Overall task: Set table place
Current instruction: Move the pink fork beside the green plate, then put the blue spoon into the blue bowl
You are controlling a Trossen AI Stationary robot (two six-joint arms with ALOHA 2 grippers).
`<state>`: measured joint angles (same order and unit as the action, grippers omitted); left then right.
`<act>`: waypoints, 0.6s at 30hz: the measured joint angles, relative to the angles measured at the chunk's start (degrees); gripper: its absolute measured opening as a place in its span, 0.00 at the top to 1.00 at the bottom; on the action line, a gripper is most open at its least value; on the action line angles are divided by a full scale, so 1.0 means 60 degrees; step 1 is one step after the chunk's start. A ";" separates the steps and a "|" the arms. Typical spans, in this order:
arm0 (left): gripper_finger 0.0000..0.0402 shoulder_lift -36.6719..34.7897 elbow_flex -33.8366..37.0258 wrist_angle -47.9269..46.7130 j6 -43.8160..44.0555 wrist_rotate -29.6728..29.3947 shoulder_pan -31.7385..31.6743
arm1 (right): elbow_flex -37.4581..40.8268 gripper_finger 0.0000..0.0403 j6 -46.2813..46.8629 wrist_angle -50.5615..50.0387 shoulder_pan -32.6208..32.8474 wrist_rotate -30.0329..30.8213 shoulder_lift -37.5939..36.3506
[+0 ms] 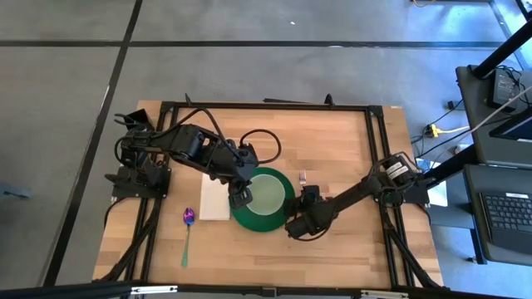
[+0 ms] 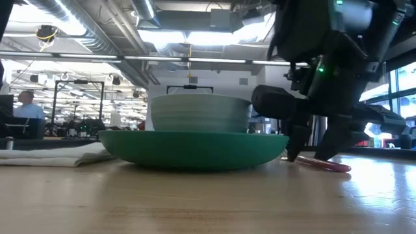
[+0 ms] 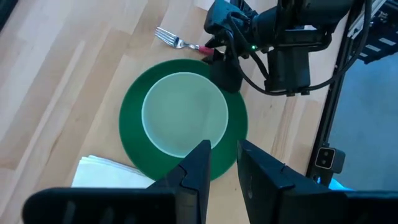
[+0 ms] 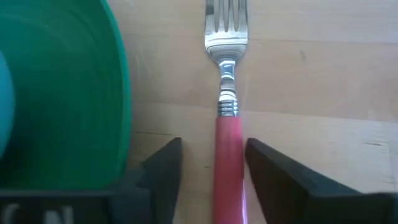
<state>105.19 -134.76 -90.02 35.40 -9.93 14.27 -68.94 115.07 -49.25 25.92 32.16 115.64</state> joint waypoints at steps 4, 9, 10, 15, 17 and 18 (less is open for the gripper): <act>0.82 0.0003 0.0000 0.0000 0.0000 0.0000 0.0003 | -0.0763 0.47 -0.0028 -0.1369 0.0005 -0.0469 0.0031; 0.82 0.0001 0.0000 0.0000 -0.0004 0.0069 0.0032 | -0.2048 0.48 -0.0333 -0.4242 0.0020 -0.1190 0.0031; 0.82 0.0003 0.0000 0.0000 -0.0004 0.0073 0.0032 | -0.2338 0.48 -0.0367 -0.4771 0.0041 -0.1264 0.0031; 0.82 0.0003 0.0000 0.0000 0.0060 0.0184 0.0070 | -0.4062 0.52 -0.1042 -0.6855 0.0206 -0.1843 0.0000; 0.82 0.0003 0.0000 0.0001 0.0286 0.0268 0.0141 | -0.4496 0.53 -0.2084 -0.6671 0.0246 -0.1863 -0.0183; 0.82 0.0001 0.0000 0.0000 0.0493 0.0272 0.0185 | -0.4739 0.53 -0.2392 -0.6740 0.0246 -0.1918 -0.0273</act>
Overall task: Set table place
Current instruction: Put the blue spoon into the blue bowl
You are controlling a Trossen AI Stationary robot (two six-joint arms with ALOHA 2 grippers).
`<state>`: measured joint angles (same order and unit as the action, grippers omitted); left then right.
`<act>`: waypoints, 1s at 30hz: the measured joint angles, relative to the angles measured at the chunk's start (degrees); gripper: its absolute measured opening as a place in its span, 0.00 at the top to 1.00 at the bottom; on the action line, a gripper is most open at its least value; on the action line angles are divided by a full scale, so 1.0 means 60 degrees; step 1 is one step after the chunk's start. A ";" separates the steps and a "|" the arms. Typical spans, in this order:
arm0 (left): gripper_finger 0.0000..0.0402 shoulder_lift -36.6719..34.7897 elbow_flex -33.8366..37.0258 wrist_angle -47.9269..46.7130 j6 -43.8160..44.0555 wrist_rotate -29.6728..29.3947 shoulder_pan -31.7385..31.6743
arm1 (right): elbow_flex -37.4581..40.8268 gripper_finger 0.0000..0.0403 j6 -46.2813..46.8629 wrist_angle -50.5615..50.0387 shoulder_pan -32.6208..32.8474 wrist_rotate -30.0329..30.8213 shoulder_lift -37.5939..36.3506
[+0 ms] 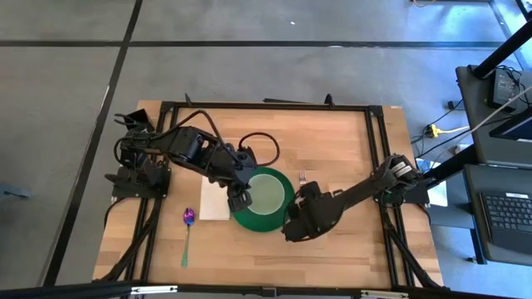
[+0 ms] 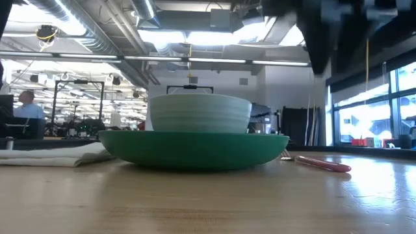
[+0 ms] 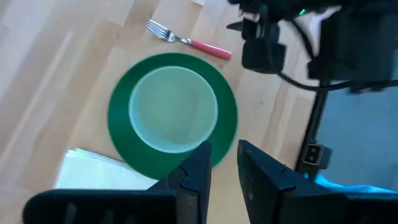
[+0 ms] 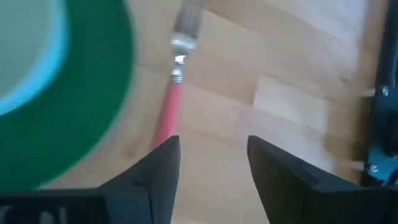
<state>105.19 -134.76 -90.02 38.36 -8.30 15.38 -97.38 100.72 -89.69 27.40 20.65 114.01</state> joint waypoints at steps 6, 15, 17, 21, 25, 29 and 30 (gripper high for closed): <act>0.82 -0.0005 0.0263 0.0000 0.0987 -0.0274 0.0446 | -0.1396 0.54 -0.1924 -0.0058 0.0047 -0.0118 -0.0441; 0.82 -0.0008 0.2002 0.0007 0.5631 -0.0784 0.2236 | -0.3621 0.54 -0.8289 -0.0025 0.0006 0.0380 -0.0858; 0.82 -0.0008 0.2631 0.0012 0.7242 -0.0899 0.2748 | -0.4033 0.54 -0.9303 -0.0036 -0.0001 0.0656 -0.0858; 0.82 -0.0005 0.4036 0.0004 1.0069 -0.0943 0.3730 | -0.4557 0.53 -1.0586 -0.0030 -0.0004 0.1149 -0.0858; 0.82 -0.0001 0.5244 0.0104 1.2764 -0.0449 0.4740 | -0.4740 0.53 -1.1095 -0.0030 -0.0038 0.1461 -0.0854; 0.82 0.0006 0.6266 0.0617 1.5181 -0.0391 0.5790 | -0.4737 0.53 -1.1089 -0.0047 -0.0113 0.1468 -0.0851; 0.82 0.0004 0.6512 0.0806 1.5506 -0.0380 0.6000 | -0.4737 0.53 -1.1083 -0.0047 -0.0116 0.1472 -0.0851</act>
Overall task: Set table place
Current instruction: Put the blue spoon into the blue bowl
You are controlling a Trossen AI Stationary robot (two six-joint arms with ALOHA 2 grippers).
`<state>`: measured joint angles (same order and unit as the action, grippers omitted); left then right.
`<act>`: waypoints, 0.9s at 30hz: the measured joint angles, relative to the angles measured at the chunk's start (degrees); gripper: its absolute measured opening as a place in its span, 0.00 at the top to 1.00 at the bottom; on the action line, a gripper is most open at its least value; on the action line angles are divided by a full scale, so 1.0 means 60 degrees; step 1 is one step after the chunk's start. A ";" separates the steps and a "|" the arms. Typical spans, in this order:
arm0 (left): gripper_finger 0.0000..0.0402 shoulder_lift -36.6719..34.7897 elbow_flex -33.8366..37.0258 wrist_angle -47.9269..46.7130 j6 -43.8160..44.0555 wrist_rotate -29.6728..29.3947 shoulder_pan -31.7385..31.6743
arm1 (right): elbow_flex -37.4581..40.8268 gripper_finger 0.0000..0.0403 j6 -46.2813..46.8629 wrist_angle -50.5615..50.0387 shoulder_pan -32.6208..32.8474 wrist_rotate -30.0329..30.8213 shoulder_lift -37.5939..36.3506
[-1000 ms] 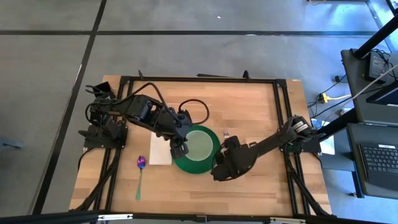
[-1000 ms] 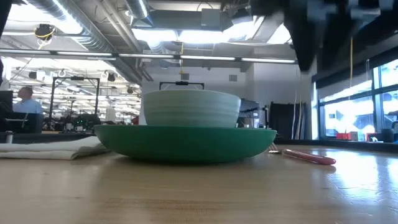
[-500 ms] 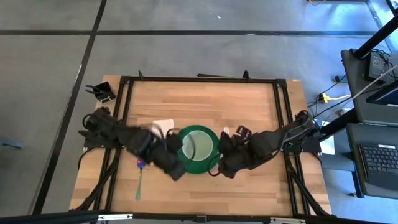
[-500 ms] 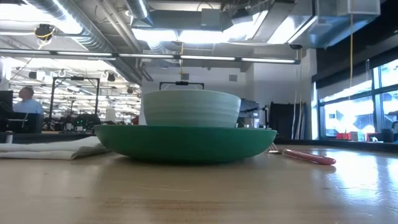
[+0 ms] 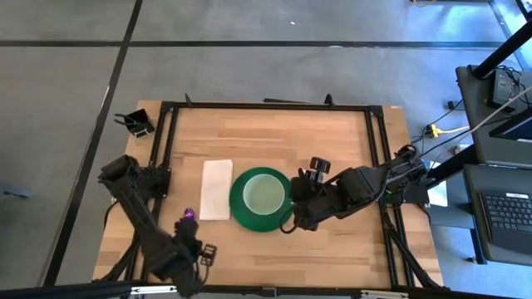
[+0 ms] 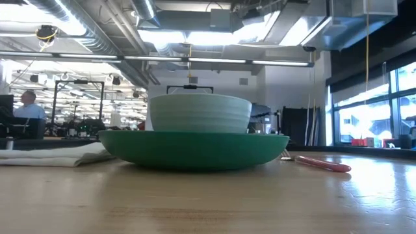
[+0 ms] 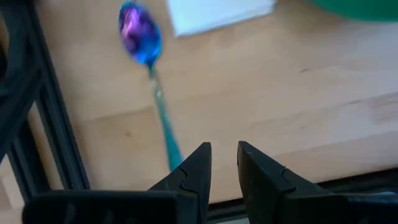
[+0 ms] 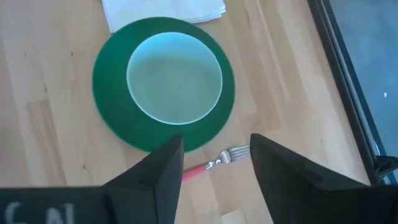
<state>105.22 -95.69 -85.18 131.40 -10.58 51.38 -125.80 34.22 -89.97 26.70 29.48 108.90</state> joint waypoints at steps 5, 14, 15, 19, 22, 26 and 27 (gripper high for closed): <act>0.82 0.0021 0.1084 0.0609 0.0117 0.0478 0.0498 | 0.0000 0.53 -0.0023 -0.0004 -0.0109 0.0071 0.0000; 0.86 0.0582 0.2725 0.1147 0.0112 -0.0346 0.1008 | 0.0000 0.53 -0.0004 0.0632 -0.0223 0.0737 0.0000; 0.87 0.0667 0.2927 0.1468 0.0111 -0.0388 0.1064 | 0.0000 0.53 -0.0010 0.0767 -0.0226 0.0749 0.0000; 0.90 0.1051 0.3611 0.2769 0.0077 -0.0402 0.1211 | 0.0000 0.53 -0.0042 0.1345 -0.0238 0.0746 0.0000; 0.90 0.1305 0.4028 0.3482 -0.0024 -0.0381 0.1264 | 0.0000 0.53 -0.0183 0.1649 -0.0238 0.0745 0.0000; 0.88 0.1325 0.4187 0.3592 -0.0221 -0.0248 0.1208 | 0.0004 0.53 -0.0504 0.1968 -0.0238 0.0745 0.0000; 0.87 0.1320 0.4166 0.3532 -0.0235 -0.0205 0.1168 | 0.0004 0.53 -0.0584 0.2051 -0.0240 0.0745 0.0000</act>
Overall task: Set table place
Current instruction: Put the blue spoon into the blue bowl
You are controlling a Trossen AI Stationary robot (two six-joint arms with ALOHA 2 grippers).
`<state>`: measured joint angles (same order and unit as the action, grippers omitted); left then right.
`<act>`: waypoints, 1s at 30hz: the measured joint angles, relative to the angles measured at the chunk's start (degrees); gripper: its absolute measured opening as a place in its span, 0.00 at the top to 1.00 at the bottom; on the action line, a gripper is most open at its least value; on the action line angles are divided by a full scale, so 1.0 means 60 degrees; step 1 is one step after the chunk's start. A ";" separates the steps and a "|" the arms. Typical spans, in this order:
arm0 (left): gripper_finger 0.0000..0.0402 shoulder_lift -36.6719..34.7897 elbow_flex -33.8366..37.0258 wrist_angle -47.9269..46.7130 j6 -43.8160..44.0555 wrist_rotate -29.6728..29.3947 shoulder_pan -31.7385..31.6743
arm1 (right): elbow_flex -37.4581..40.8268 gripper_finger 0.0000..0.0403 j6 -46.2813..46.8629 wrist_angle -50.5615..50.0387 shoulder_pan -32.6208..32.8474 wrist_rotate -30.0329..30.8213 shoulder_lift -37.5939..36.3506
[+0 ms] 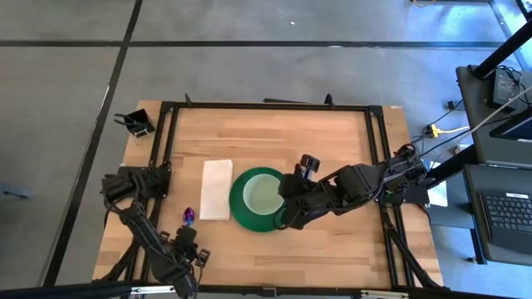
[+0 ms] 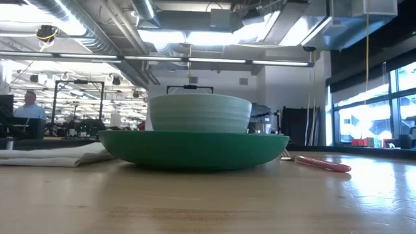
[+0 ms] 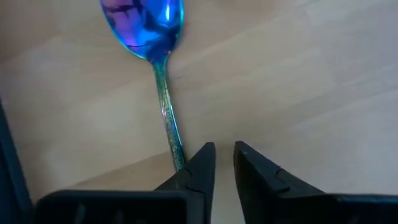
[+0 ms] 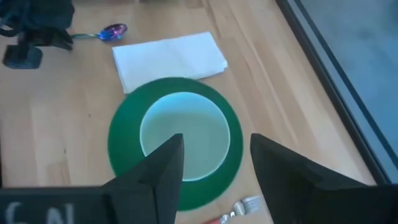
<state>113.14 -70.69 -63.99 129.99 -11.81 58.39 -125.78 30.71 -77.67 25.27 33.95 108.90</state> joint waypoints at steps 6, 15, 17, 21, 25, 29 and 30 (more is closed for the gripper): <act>0.77 0.0016 -0.0170 -0.0166 -0.0233 -0.0063 -0.0290 | 0.0000 0.53 -0.0247 0.0205 -0.0044 -0.0004 0.0000; 0.64 0.0012 -0.0361 -0.0293 -0.0358 0.0318 -0.0498 | 0.0004 0.53 -0.0203 0.0208 -0.0300 -0.0007 0.0000; 0.64 0.0012 -0.0508 -0.0607 -0.0440 0.0481 -0.0498 | 0.0001 0.53 -0.0203 0.0205 -0.0318 -0.0007 0.0000; 0.66 0.0012 -0.1024 -0.1618 -0.0429 0.0514 -0.0498 | 0.0004 0.53 -0.0225 0.0204 -0.0375 -0.0011 0.0000; 0.66 0.0001 -0.1283 -0.2482 -0.0273 0.0396 -0.0492 | 0.0004 0.53 -0.0236 0.0197 -0.0446 -0.0015 0.0000; 0.65 0.0001 -0.1111 -0.2440 -0.0146 0.0393 -0.0361 | 0.0000 0.53 -0.0239 0.0180 -0.0450 -0.0013 0.0000; 0.65 0.0001 -0.1077 -0.2439 -0.0052 0.0393 -0.0335 | 0.0004 0.53 -0.0239 0.0175 -0.0442 -0.0015 0.0000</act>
<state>113.14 -77.15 -78.63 129.68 -9.45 56.38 -125.75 29.28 -76.62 22.61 33.87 108.90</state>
